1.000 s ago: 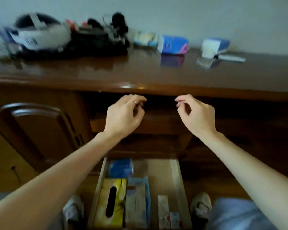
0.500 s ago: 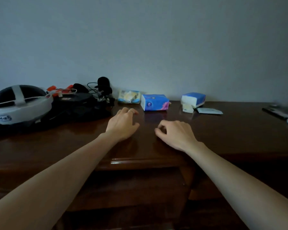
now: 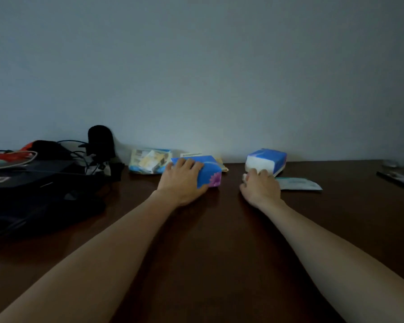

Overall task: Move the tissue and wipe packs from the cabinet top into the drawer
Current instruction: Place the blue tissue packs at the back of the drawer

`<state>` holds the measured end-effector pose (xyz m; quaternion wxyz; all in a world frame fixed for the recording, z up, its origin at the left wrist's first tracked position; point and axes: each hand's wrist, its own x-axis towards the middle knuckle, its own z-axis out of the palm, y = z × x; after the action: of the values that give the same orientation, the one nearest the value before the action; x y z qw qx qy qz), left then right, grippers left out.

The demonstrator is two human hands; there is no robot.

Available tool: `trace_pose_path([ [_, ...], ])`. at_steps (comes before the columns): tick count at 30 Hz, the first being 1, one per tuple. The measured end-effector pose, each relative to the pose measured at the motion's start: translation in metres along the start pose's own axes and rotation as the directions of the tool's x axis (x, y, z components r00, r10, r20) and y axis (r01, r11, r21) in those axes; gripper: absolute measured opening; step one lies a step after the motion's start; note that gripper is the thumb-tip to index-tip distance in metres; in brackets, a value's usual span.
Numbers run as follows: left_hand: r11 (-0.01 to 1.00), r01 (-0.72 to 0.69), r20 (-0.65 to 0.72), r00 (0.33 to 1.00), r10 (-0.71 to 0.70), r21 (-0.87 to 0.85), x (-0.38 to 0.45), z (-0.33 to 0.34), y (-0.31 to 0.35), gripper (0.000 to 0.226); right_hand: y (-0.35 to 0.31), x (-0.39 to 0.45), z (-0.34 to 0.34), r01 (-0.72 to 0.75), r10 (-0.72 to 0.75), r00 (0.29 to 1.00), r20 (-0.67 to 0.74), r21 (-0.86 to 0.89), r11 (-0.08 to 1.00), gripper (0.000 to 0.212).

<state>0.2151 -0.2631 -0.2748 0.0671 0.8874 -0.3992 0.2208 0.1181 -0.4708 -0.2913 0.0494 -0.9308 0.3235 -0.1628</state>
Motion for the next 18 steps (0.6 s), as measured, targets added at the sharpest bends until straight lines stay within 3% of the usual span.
trace_pose_path([
  [2, 1.000, -0.002, -0.103, 0.995, 0.006, 0.030, -0.003, 0.000, -0.017, 0.057, -0.013, 0.005, 0.005, 0.054, -0.051, 0.998, -0.037, 0.083, 0.995, 0.046],
  [5, 0.999, 0.037, -0.193, 0.981, -0.033, 0.015, -0.012, -0.007, -0.048, 0.054, -0.033, 0.015, 0.006, 0.118, -0.124, 0.992, 0.024, 0.177, 0.977, 0.050],
  [9, 0.990, 0.142, -0.227, 0.964, -0.138, 0.001, -0.031, -0.011, -0.069, 0.074, -0.056, 0.033, 0.004, 0.165, -0.171, 0.985, 0.002, 0.269, 0.949, 0.054],
  [13, 0.977, 0.209, -0.152, 0.968, -0.200, 0.047, -0.031, -0.018, -0.068, 0.102, -0.081, 0.036, 0.008, 0.324, -0.332, 0.943, 0.021, 0.177, 0.929, 0.068],
  [15, 0.971, 0.228, -0.139, 0.966, -0.217, 0.066, -0.032, -0.020, -0.068, 0.103, -0.097, 0.037, 0.009, 0.379, -0.388, 0.921, 0.022, 0.170, 0.910, 0.069],
  [18, 0.963, 0.266, -0.177, 0.950, -0.257, 0.035, -0.040, -0.018, -0.068, 0.103, -0.116, 0.034, 0.018, 0.468, -0.484, 0.859, 0.165, 0.130, 0.874, 0.057],
])
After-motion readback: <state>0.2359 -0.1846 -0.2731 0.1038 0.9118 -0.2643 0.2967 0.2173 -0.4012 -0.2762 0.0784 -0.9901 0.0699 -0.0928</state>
